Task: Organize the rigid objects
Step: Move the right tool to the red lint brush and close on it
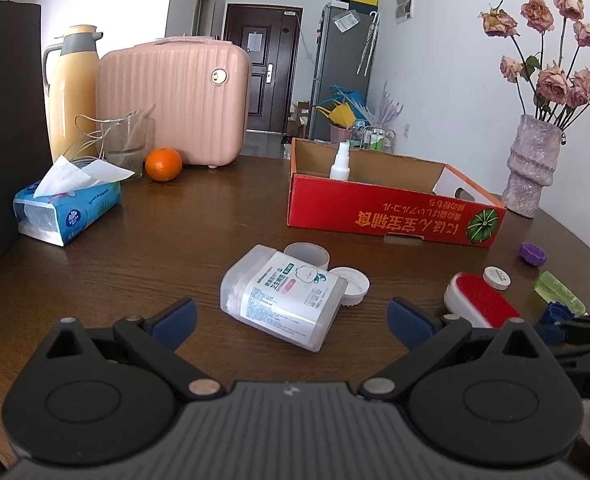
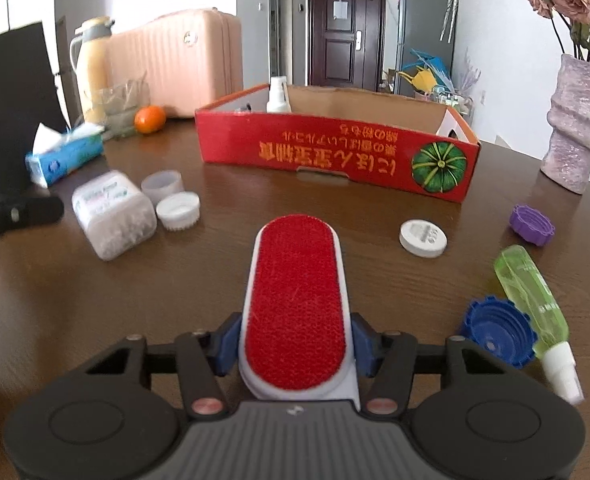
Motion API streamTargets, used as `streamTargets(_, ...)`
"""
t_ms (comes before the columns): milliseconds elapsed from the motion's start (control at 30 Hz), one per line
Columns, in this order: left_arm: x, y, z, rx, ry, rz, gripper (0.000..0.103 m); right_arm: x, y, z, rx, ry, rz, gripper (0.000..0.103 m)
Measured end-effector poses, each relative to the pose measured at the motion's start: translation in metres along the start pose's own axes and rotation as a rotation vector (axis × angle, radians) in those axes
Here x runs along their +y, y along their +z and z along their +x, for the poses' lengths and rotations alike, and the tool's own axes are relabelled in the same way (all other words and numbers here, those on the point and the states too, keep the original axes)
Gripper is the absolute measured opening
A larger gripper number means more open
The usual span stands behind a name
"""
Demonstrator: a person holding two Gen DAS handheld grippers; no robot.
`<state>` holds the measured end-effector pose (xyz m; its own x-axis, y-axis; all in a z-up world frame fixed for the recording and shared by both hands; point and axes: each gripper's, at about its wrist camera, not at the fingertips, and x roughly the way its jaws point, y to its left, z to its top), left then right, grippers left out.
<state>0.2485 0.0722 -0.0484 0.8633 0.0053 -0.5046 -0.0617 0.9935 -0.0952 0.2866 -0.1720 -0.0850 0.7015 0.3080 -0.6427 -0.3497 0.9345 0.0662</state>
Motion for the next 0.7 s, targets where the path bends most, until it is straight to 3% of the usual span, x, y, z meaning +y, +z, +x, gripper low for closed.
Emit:
streamTargets(333,-0.004,0.004,0.012,0.03,0.025,0.033,0.103,-0.021,0.0,-0.021,-0.128,-0.022,0.121,0.055)
streamTargets(700,-0.02,0.029,0.036,0.045,0.047,0.206,0.103,-0.024,-0.002,-0.029,-0.169,-0.023,0.139,0.055)
